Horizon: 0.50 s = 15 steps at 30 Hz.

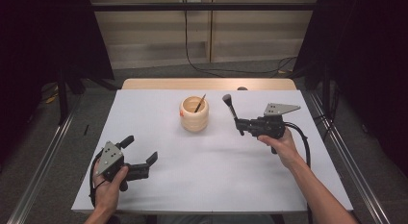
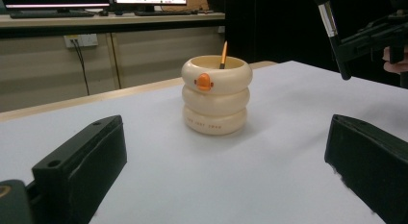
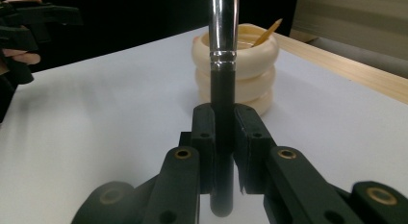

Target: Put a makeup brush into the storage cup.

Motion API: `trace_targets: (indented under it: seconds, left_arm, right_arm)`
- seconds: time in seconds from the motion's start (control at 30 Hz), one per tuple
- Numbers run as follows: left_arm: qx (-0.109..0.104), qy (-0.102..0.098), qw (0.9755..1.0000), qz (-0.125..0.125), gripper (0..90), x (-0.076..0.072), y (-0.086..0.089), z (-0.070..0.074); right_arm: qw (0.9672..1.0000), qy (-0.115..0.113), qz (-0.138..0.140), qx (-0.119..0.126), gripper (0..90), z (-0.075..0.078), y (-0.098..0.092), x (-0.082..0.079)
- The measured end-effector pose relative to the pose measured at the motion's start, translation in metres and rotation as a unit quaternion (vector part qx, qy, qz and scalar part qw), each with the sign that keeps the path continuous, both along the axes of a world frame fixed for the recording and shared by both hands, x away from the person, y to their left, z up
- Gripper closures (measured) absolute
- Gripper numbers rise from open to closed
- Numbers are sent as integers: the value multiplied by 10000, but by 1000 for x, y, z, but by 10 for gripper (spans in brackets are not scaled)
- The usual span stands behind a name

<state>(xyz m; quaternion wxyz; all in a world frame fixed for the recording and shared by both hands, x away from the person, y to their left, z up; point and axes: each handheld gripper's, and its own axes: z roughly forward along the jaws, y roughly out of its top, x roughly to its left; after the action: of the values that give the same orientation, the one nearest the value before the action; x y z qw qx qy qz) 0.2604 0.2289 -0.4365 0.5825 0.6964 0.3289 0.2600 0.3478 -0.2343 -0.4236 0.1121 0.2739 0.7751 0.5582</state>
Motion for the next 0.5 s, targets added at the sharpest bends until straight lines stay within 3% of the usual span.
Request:
trace_targets:
  seconds: [0.13,0.5]
  left_arm:
    - [56,-33,9999,-97,5,-2,-3,1]
    - [-36,-70,9996,-274,7,-2,-9,5]
  right_arm:
    - [9998,-64,115,143,802,3,6,-3]
    - [9989,-187,363,217,802,8,19,-14]
